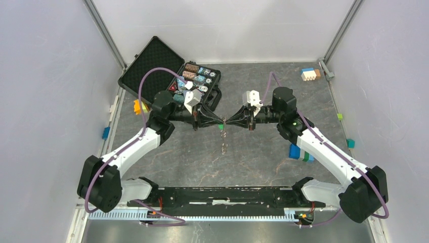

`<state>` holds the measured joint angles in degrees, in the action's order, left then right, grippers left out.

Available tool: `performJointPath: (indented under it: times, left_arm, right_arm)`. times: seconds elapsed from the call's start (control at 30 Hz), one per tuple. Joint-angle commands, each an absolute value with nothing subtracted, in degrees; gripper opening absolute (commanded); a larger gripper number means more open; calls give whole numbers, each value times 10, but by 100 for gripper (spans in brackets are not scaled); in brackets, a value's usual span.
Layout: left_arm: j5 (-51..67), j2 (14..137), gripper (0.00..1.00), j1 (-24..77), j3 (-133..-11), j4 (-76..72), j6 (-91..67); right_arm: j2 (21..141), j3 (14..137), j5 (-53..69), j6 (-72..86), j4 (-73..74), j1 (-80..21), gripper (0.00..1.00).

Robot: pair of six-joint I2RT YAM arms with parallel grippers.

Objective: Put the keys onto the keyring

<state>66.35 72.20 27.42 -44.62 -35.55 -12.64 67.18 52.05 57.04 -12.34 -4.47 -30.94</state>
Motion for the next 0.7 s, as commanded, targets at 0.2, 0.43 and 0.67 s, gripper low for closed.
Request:
performJointPath:
  times: [0.2,0.43,0.67]
  left_arm:
    - [604,702,2,315,-570,55,190]
    - [568,708,2,329,-608,148,251]
    - [538,704,2,337,-620,185,279]
  right_arm:
    - [672,552,489,-239,59,-328,23]
    - [674,573,468,-285,118,-344,34]
    - [656,590,459,-315,155,-345,35]
